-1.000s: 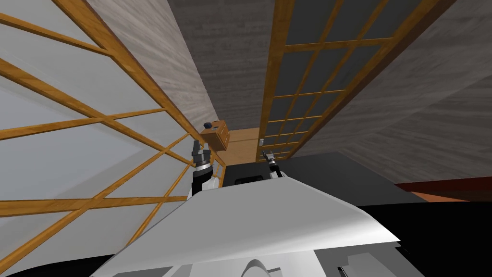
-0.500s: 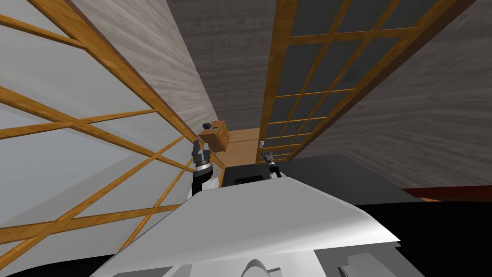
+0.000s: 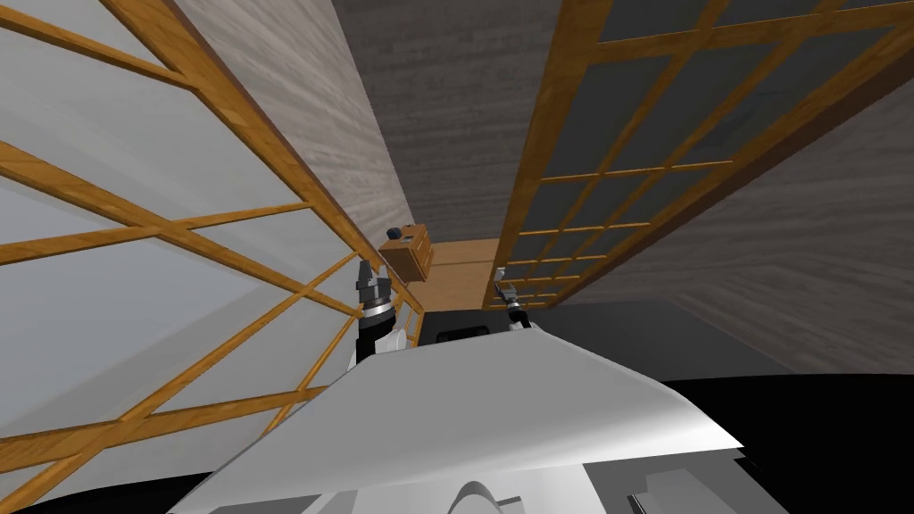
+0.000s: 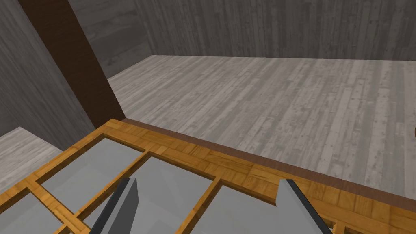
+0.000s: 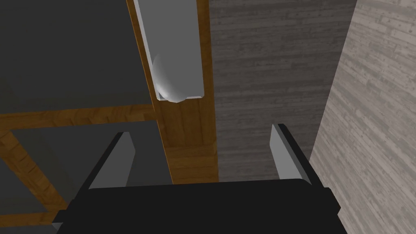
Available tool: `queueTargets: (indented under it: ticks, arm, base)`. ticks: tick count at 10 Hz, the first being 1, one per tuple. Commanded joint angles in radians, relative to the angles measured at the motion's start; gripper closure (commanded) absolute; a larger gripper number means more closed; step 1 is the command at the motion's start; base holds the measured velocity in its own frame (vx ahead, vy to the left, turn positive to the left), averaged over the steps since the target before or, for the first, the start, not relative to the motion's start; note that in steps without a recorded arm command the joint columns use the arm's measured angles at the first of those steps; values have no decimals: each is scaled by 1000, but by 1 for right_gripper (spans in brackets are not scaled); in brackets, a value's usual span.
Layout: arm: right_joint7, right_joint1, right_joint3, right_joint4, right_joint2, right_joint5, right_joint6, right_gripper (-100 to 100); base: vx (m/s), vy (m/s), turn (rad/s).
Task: Pull the door open
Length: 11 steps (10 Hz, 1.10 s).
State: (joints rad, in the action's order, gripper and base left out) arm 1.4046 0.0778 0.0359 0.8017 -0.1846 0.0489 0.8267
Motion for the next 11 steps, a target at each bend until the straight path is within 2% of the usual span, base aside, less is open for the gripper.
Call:
queueTargets:
  ticks: [1,3,4,6,7,8,11]
  arm:
    - [-22,13,14,-12,-25,10,20,-100]
    - [-48,20,30,-34,-56,22,40,-100]
    - [-48,20,30,-34,-56,22,40,-100]
    - [-72,26,46,-54,-86,33,59,-100]
    - [-62,24,41,-52,-74,29,57,-100]
    - [-62,24,41,-52,-74,29,57,100]
    - [-62,24,41,-52,-74,29,57,100]
  base:
    - [188,57,159]
    - [196,11,130]
    - [135,-11,23]
    - [136,-10,101]
    - [76,-11,27]
    - [-19,0,-43]
    - [-21,-4,0]
